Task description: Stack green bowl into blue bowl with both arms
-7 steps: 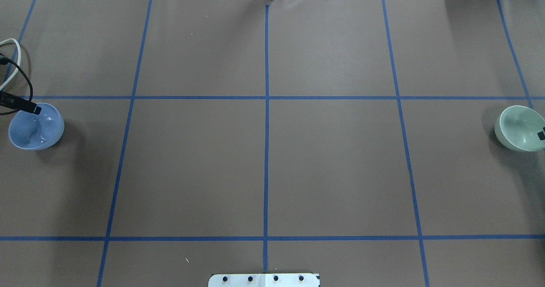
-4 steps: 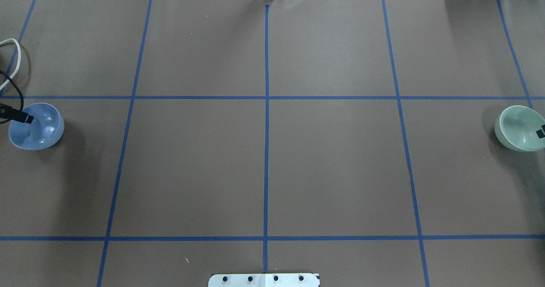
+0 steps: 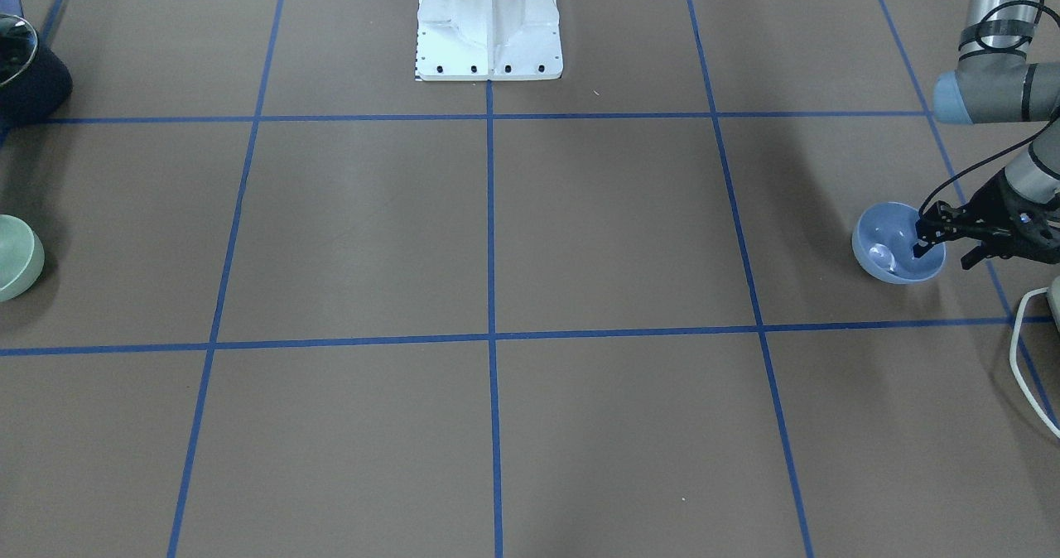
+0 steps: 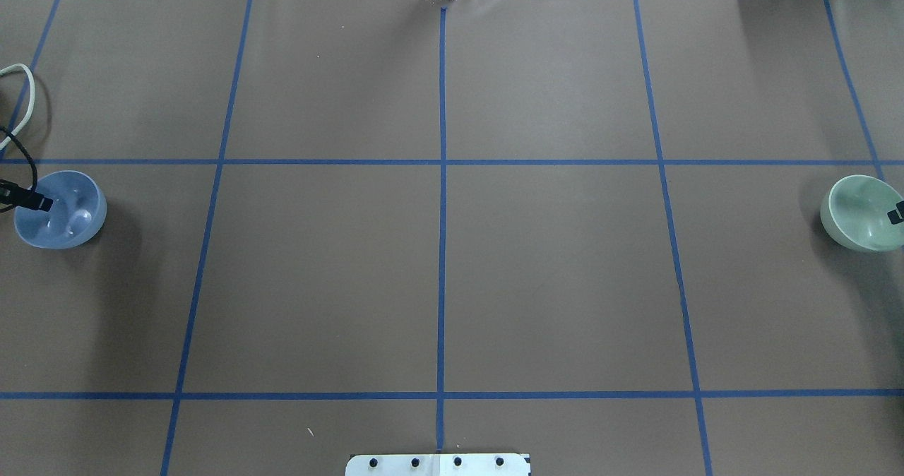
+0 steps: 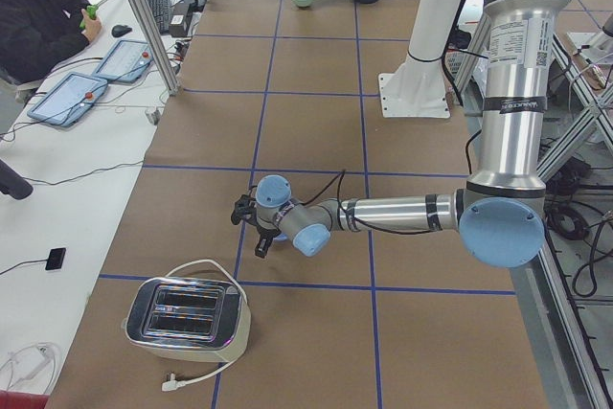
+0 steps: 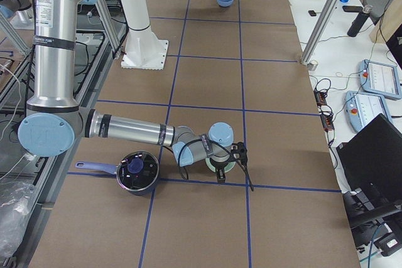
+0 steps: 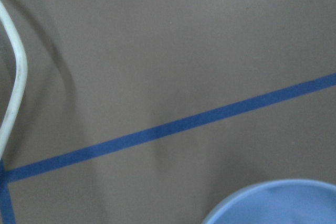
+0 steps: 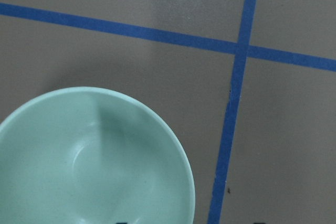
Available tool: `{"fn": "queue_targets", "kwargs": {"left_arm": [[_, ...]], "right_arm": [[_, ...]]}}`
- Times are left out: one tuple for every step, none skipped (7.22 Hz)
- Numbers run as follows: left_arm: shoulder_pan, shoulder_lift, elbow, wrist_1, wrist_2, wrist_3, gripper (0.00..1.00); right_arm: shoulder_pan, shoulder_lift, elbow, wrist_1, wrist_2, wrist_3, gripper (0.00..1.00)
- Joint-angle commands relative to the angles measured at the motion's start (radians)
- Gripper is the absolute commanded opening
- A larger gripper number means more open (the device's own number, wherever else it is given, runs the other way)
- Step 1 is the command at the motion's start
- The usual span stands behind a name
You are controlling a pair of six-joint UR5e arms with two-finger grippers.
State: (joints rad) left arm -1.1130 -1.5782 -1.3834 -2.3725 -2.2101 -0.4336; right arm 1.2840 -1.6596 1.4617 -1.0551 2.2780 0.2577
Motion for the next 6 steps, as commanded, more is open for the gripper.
{"fn": "queue_targets", "kwargs": {"left_arm": [[0.013, -0.005, 0.001, 0.001, 0.001, -0.001, 0.67], [0.015, -0.006, 0.001, 0.001, 0.001, -0.002, 0.67], [0.015, -0.006, 0.001, 0.001, 0.001, -0.002, 0.67], [0.015, -0.008, 0.001, 0.003, 0.001, -0.001, 0.65], [0.015, -0.008, 0.003, 0.004, 0.003, 0.001, 0.51], [0.015, -0.011, 0.010, 0.004, 0.001, 0.001, 0.25]], "right_arm": [[0.000, 0.029, -0.043, 0.003, 0.000, -0.002, 0.55], [0.000, 0.029, -0.046, 0.003, -0.002, -0.002, 0.55], [0.000, 0.029, -0.053, 0.003, 0.000, -0.002, 0.55], [0.000, 0.029, -0.052, 0.004, 0.000, 0.000, 0.43], [0.000, 0.029, -0.052, 0.004, 0.002, 0.000, 0.22], [-0.002, 0.029, -0.053, 0.003, 0.003, 0.000, 0.04]]}}
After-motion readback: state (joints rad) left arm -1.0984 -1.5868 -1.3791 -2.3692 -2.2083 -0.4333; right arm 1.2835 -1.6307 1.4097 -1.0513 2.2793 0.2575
